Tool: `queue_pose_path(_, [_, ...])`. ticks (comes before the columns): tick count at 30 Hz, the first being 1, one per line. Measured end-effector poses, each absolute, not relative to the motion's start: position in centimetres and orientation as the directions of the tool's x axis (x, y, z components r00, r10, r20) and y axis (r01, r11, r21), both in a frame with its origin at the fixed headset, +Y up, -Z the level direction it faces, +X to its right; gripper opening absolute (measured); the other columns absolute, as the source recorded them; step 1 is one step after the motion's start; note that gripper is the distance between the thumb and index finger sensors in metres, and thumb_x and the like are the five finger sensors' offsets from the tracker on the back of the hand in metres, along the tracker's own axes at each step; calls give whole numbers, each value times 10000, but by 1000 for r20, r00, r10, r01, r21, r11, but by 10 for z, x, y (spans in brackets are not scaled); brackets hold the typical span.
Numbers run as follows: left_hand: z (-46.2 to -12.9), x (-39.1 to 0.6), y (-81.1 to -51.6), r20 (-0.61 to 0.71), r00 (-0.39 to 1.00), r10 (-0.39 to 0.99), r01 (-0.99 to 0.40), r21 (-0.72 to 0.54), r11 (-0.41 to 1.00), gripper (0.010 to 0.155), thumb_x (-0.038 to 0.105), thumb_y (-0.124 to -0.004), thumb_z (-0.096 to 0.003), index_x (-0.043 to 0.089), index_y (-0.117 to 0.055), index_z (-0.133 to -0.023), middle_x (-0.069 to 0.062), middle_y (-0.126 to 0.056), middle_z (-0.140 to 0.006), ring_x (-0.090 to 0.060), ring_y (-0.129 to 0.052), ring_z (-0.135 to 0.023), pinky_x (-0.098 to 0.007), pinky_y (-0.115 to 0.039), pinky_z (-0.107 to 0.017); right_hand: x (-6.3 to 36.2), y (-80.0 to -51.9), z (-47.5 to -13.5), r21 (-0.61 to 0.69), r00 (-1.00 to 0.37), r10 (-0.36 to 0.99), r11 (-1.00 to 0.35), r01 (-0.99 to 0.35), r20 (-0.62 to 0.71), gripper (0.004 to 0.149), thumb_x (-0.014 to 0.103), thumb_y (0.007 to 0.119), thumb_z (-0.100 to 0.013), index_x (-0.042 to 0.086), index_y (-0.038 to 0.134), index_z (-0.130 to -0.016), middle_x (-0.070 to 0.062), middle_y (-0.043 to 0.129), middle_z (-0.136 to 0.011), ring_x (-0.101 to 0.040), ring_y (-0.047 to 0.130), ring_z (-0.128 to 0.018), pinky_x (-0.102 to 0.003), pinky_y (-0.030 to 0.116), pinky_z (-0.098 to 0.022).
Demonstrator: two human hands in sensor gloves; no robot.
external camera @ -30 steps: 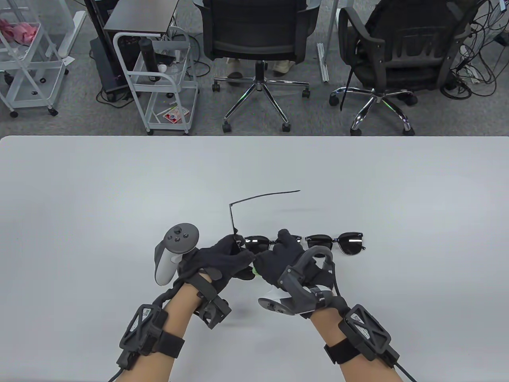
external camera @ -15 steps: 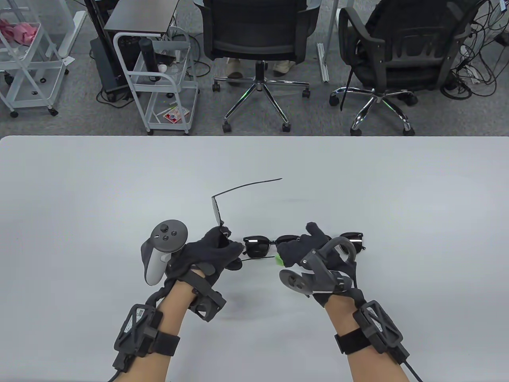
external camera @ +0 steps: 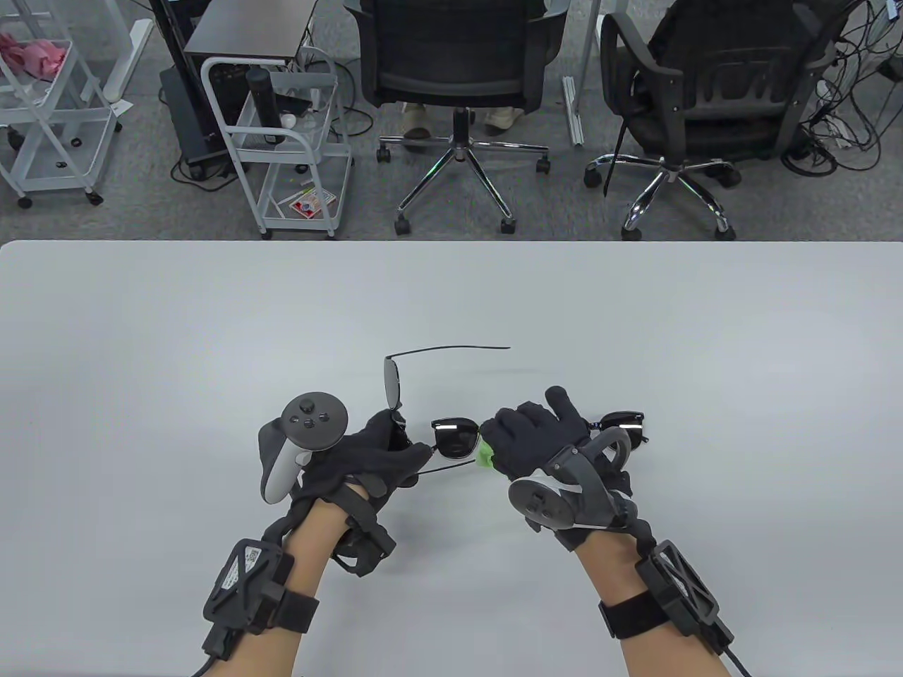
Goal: Dust sunglasses
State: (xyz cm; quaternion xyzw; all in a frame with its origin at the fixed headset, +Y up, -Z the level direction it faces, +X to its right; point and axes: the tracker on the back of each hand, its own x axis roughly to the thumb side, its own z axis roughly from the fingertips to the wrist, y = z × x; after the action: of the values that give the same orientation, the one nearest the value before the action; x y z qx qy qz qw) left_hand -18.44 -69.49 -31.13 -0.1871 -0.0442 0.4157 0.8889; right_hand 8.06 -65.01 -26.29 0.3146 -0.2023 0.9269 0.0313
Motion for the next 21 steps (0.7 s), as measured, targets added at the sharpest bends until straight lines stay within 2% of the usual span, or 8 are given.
queue_pose_path(2, [-312,-188,-695,-91,655,750,-729,-337,596,969,703,-819,-334,115,-521,-1044,-52,-823,-933,-184,-1143,-649,-411,-731,-682,76,-645,-259,-326,-790,-45,-924,-200,612,483,372,837,-413,154,894,-840,-76,997,-813,-350,1012,-690,-663,633,-617])
queue_pose_path(4, [-313,-192,-695,-102,652,752,-739,-309,598,971,706,-815,-333,119,-516,-1045,-47,-819,-936,-180,-1142,-650,-408,-732,-684,69,-644,-259,-265,-784,-49,-953,-150,619,482,375,841,-412,137,909,-825,-74,1026,-762,-332,1039,-629,-630,690,-595])
queue_pose_path(6, [-313,-195,-695,-111,642,759,-750,-294,592,971,707,-812,-334,123,-507,-1047,-44,-813,-941,-176,-1137,-659,-409,-732,-685,62,-653,-262,-98,-781,-15,-993,-59,624,483,377,835,-421,132,900,-832,-75,1022,-760,-329,1038,-621,-625,693,-592])
queue_pose_path(9, [-313,-197,-695,-115,629,769,-762,-286,581,973,708,-806,-338,124,-494,-1051,-39,-806,-947,-172,-1133,-668,-411,-732,-687,55,-678,-269,165,-785,63,-985,51,617,485,375,836,-425,120,897,-834,-85,1022,-757,-333,1038,-615,-619,702,-579])
queue_pose_path(12, [-313,-197,-695,-113,626,772,-765,-282,579,975,709,-803,-338,127,-487,-1053,-37,-803,-950,-169,-1132,-671,-410,-732,-689,53,-701,-273,333,-795,105,-935,126,597,494,376,831,-435,111,881,-850,-99,1006,-781,-352,1024,-637,-626,691,-578])
queue_pose_path(16, [-314,-196,-696,-114,628,770,-763,-287,580,976,708,-802,-338,128,-482,-1055,-36,-799,-954,-169,-1129,-677,-410,-730,-690,55,-713,-279,391,-805,113,-907,155,582,555,415,819,-443,101,826,-901,-118,958,-855,-379,991,-706,-633,673,-583])
queue_pose_path(21, [-314,-196,-696,-115,616,779,-773,-281,569,976,710,-800,-339,131,-479,-1056,-32,-797,-957,-168,-1125,-681,-410,-728,-692,68,-706,-283,401,-818,211,-916,26,535,655,533,752,-456,77,797,-924,-148,939,-875,-411,968,-721,-646,648,-586])
